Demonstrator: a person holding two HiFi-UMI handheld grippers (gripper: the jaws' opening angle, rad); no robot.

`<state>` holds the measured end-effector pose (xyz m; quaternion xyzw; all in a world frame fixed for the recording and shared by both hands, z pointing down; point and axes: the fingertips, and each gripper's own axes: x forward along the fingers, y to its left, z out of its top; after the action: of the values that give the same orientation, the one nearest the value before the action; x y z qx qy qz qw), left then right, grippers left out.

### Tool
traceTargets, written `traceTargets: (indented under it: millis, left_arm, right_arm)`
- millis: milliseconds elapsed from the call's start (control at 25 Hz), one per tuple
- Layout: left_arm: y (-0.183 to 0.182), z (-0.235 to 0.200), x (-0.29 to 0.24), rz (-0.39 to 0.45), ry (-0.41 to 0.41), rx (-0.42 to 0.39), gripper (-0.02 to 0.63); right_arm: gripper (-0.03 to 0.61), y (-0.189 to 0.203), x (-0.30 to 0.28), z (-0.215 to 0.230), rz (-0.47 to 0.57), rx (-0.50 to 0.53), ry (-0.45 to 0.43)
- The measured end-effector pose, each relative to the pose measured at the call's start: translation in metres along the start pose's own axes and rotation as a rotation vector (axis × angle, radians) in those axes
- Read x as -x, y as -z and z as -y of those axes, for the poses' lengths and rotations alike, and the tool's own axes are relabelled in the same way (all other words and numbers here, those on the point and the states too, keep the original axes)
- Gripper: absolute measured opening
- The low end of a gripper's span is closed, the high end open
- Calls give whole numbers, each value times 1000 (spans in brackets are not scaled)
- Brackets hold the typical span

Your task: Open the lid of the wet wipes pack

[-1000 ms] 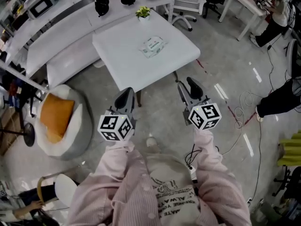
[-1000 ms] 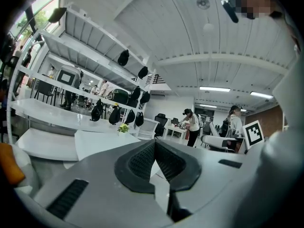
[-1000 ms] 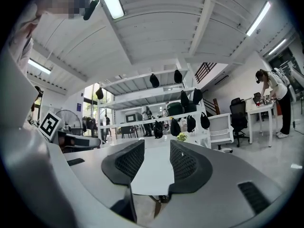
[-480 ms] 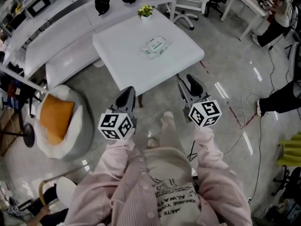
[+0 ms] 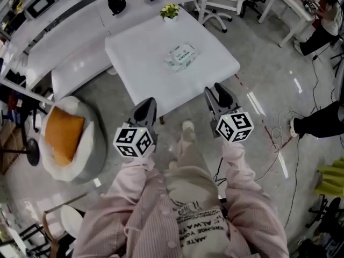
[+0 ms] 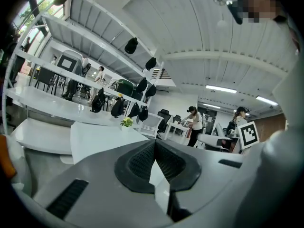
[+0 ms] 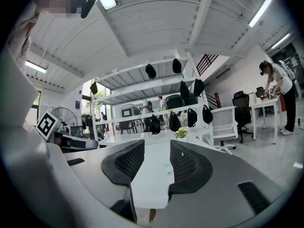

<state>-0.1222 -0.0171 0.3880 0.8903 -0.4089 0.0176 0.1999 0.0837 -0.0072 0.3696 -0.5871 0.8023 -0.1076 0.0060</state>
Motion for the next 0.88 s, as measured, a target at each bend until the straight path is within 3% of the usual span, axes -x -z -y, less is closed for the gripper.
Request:
traceTargets:
  millis: [880]
  left_arm:
    - [18,-55,-179,-129,-123,170,0]
  right_arm:
    - [137,32,-188,107,-235,53,-197]
